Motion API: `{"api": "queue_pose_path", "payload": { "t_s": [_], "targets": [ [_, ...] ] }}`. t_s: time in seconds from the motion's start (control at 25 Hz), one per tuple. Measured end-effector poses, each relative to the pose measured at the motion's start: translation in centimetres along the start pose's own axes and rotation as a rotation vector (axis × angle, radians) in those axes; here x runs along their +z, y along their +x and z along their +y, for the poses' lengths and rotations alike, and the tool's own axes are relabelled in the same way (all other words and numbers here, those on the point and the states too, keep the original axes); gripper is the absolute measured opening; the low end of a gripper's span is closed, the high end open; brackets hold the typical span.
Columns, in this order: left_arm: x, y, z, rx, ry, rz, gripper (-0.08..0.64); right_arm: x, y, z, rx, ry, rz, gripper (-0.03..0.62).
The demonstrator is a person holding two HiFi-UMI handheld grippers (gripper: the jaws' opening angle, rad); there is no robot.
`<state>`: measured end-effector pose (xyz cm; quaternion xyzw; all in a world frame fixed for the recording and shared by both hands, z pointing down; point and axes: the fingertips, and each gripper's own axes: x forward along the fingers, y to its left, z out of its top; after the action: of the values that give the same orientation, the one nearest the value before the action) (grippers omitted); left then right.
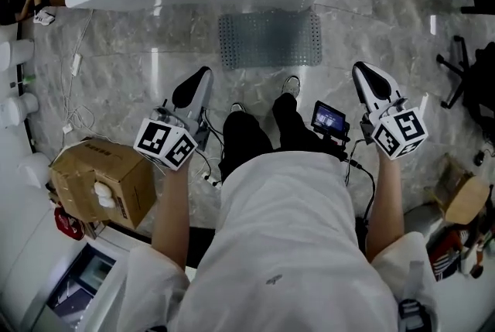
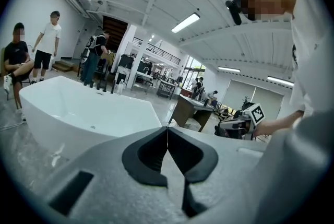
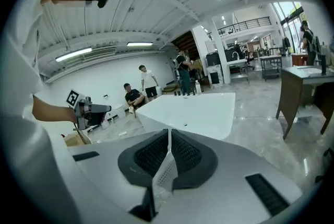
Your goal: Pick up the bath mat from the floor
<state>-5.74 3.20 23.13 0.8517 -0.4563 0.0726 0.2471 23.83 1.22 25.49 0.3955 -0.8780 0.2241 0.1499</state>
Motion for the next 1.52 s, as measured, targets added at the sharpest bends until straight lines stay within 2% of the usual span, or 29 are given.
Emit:
{"api": "queue_pose_path", "payload": {
  "t_s": [0.12, 0.28, 0.48, 0.6, 0.84, 0.96, 1.08, 1.2, 1.28, 1.36, 1.52],
  "targets": [
    [-1.4, 2.2, 1.0, 0.016, 0.029, 0.028, 0.012, -2.7, 1.5, -2.0, 0.026, 0.025, 0.058, 0.008],
    [-5.1, 4.7, 4.2, 0.038, 0.013, 0.105, 0.012, -5.7, 4.1, -4.4, 0.012, 0.043, 0.127, 0.008],
    [-10.8, 7.3, 8.0, 0.004, -0.062, 0.2, 0.012, -12.0, 7.7, -8.0, -0.034, 0.085, 0.217, 0.008],
    [-14.7, 8.3, 11.5, 0.037, -0.115, 0.206, 0.012, -16.1, 10.7, -9.6, -0.044, 0.071, 0.275, 0.008],
    [-24.2, 11.1, 18.3, 0.125, -0.183, 0.258, 0.012, -24.3, 16.2, -12.6, -0.063, 0.083, 0.358, 0.008],
    [-29.3, 12.5, 22.1, 0.196, -0.229, 0.291, 0.012, -28.4, 18.8, -14.9, -0.093, 0.14, 0.384, 0.008],
    [-35.1, 13.0, 25.1, 0.249, -0.276, 0.356, 0.012, -33.0, 21.1, -16.0, -0.106, 0.203, 0.427, 0.008],
    [-40.8, 12.6, 27.8, 0.272, -0.332, 0.444, 0.014, -37.7, 23.6, -15.9, -0.082, 0.231, 0.485, 0.019],
    [-43.8, 12.4, 29.5, 0.283, -0.34, 0.5, 0.014, -40.5, 24.9, -16.1, -0.046, 0.265, 0.521, 0.051],
    [-46.3, 12.7, 31.1, 0.293, -0.349, 0.521, 0.014, -43.1, 26.0, -17.2, -0.031, 0.275, 0.555, 0.074],
    [-51.3, 14.0, 34.5, 0.306, -0.336, 0.553, 0.015, -48.1, 28.2, -20.8, -0.069, 0.234, 0.601, 0.083]
  ]
}}
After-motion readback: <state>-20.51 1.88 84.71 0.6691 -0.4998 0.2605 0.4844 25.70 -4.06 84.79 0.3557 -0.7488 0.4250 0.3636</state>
